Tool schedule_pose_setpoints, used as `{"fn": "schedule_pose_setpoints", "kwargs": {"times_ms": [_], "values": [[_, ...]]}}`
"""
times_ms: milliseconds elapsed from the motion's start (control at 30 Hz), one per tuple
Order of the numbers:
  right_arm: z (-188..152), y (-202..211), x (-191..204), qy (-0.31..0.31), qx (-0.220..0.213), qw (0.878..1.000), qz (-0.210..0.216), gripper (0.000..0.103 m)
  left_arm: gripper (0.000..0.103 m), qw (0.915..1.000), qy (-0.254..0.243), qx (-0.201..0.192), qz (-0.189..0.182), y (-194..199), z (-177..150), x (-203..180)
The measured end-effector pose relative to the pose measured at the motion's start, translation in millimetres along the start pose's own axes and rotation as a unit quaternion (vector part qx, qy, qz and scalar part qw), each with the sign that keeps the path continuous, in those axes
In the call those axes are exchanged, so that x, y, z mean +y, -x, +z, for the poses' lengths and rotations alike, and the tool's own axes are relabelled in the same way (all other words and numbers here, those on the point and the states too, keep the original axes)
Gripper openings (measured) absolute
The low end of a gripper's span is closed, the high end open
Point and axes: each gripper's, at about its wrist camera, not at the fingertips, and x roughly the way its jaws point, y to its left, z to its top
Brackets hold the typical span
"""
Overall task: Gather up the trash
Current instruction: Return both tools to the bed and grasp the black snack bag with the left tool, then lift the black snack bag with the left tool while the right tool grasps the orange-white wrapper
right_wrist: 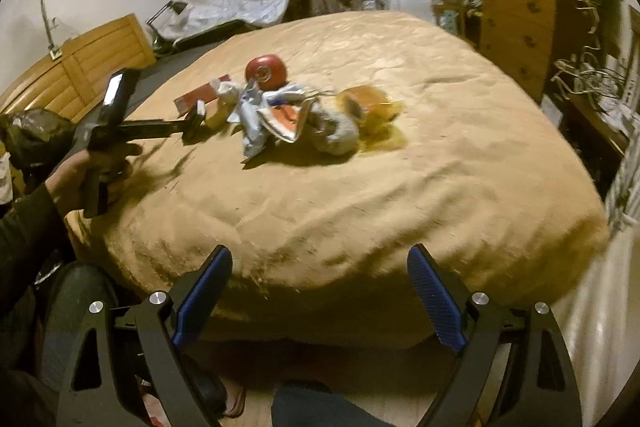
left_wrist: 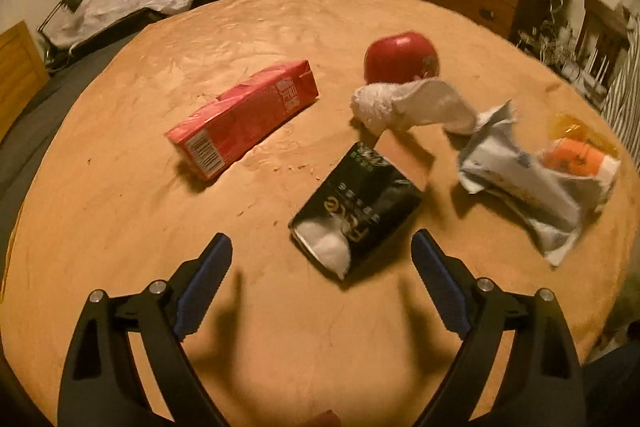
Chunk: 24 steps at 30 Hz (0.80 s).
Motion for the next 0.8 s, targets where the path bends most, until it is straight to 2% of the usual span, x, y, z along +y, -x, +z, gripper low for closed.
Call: {"fn": "schedule_pose_setpoints", "kwargs": {"times_ms": [133, 200, 233, 267, 367, 433, 567, 667, 800], "values": [[13, -21, 0, 0.01, 0.009, 1.0, 0.016, 0.089, 0.085, 1.0, 0.0, -0.002, 0.0, -11, 6, -3], [20, -35, 4, 0.015, 0.013, 1.0, 0.024, 0.089, 0.057, 0.9999, -0.001, 0.001, -0.015, -14, 9, -5], [22, -40, 6, 0.016, 0.014, 0.999, 0.029, 0.089, 0.055, 0.9998, 0.001, 0.005, -0.019, -13, 7, -7], [26, -47, 6, 0.013, 0.013, 0.999, 0.036, 0.088, 0.054, 0.9999, 0.003, 0.003, -0.016, -12, 7, -8], [39, -66, 1, 0.002, 0.006, 0.999, 0.05, 0.074, 0.052, 0.9997, 0.011, -0.003, -0.021, -3, 2, -14], [47, -77, -1, 0.003, 0.006, 0.999, 0.043, 0.061, 0.052, 0.9996, 0.018, -0.009, -0.022, 6, -3, -16], [64, -110, -8, 0.022, 0.009, 1.0, -0.01, 0.06, 0.052, 0.9982, 0.045, -0.018, -0.034, 28, -21, -17], [73, -127, -11, 0.023, 0.006, 0.999, -0.027, 0.061, 0.052, 0.9973, 0.059, -0.014, -0.04, 36, -33, -18], [86, -144, -11, 0.025, -0.006, 0.999, -0.031, 0.074, 0.052, 0.9959, 0.07, -0.01, -0.056, 41, -39, -19]]}}
